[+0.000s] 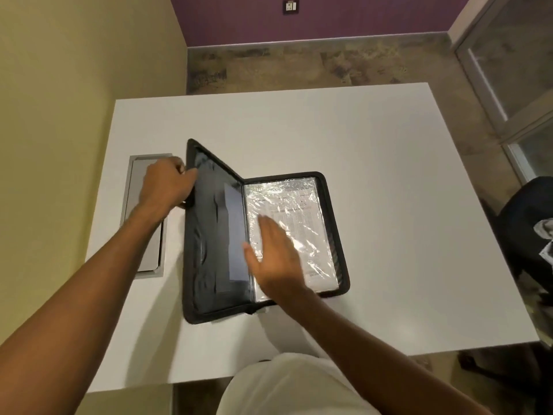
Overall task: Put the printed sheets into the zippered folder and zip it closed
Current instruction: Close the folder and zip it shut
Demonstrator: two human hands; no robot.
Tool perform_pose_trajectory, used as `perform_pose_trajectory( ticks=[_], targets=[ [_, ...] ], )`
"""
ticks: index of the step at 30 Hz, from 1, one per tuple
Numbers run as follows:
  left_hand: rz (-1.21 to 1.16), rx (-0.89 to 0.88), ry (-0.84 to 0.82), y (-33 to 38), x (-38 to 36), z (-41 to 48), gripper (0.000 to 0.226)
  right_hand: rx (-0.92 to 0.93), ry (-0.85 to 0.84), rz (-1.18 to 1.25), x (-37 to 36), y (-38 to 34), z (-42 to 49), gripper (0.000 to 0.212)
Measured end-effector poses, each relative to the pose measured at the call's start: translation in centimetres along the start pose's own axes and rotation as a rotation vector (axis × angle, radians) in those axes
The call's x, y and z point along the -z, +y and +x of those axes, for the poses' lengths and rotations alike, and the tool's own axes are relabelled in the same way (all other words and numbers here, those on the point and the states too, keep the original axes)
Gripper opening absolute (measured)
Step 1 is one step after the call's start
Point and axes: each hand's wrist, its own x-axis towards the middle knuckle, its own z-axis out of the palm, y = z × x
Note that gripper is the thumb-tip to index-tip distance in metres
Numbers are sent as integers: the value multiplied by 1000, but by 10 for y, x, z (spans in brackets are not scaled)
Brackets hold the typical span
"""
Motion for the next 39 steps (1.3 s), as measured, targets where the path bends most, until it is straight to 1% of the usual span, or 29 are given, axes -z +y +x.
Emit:
perform_pose_trajectory(
  ticks=[2, 4, 6, 8, 9, 11, 12, 15, 17, 20, 22, 25, 27, 30, 35, 39],
  targets=[
    [-69, -11, -37, 25, -9, -6, 31, 71, 18, 3, 2, -36, -1, 69],
    [-149, -21, -81, 47, -20, -14, 31, 75, -18, -2, 8, -54, -2, 72],
    [-221, -55, -125, 61, -33, -23, 33, 44, -56, -31, 16, -54, -2, 70],
    [-319, -111, -170, 67, -47, -32, 37, -14, -47, -31, 23, -45, -1, 69],
    [-356, -145, -186, 66, -57, -38, 35, -36, -19, -27, 28, -38, -1, 68],
    [-379, -210, -204, 58, -78, -48, 23, -79, 29, -33, 36, -19, -1, 65],
    [-362, -246, -222, 51, -90, -53, 22, -104, 46, -38, 41, -7, 0, 66],
    [-221, -359, -356, 28, -129, -70, 49, -162, 100, -68, 49, 36, 2, 74],
    [-83, -389, -433, 16, -155, -79, 65, -205, 133, -43, 52, 64, 3, 79],
    [55, -375, -492, 9, -191, -93, 79, -320, 130, -56, 52, 103, 9, 81],
    [73, -320, -527, 12, -210, -99, 82, -386, 109, -60, 51, 125, 11, 78],
    [153, -257, -520, 20, -233, -106, 82, -323, 150, -64, 47, 151, 7, 62],
    [219, -224, -492, 25, -247, -110, 79, -337, 142, -74, 44, 165, 7, 59],
    [291, -188, -487, 30, -264, -113, 77, -402, 25, -134, 38, 180, 11, 69],
    [373, -185, -526, 30, -275, -112, 78, -394, -128, -299, 27, 199, 6, 79],
    [334, -231, -510, 21, -268, -115, 79, -362, -195, -363, 22, 206, -2, 85]
  ],
)
